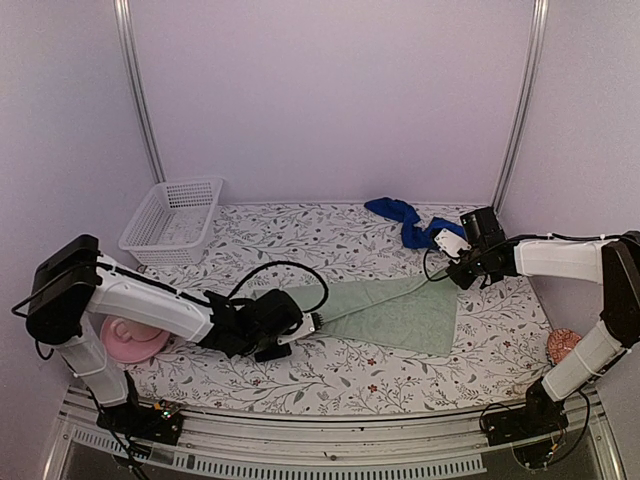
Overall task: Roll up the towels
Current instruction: Pick up the towel from the center of the board.
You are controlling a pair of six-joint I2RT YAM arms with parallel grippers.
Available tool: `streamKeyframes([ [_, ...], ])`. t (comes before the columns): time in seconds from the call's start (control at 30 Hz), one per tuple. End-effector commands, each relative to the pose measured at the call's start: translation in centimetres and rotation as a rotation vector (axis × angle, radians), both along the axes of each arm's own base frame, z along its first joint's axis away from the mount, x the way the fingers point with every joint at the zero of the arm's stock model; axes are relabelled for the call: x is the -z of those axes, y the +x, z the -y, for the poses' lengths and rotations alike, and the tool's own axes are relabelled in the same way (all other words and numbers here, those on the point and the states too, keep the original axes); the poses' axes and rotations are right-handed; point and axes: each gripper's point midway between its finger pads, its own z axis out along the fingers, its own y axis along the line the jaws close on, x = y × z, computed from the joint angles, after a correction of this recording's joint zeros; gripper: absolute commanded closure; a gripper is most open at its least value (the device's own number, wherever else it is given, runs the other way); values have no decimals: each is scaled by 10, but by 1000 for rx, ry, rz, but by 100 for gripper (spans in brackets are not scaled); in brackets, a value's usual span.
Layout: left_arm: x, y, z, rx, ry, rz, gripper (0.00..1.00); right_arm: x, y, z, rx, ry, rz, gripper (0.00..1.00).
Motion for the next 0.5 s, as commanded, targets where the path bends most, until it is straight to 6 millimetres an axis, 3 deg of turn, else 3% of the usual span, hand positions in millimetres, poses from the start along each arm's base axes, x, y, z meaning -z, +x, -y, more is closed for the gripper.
streamKeyframes([
  [0.0,8,-3,5,31,-14,-81,39,-1,-2,1,7,14,-3,92],
  [0.2,16,-1,8,38,-30,-122,42,-3,-2,1,3,18,-1,92],
  [0.47,30,7,2,-14,-20,-188,59,-6,-3,1,0,24,7,92],
])
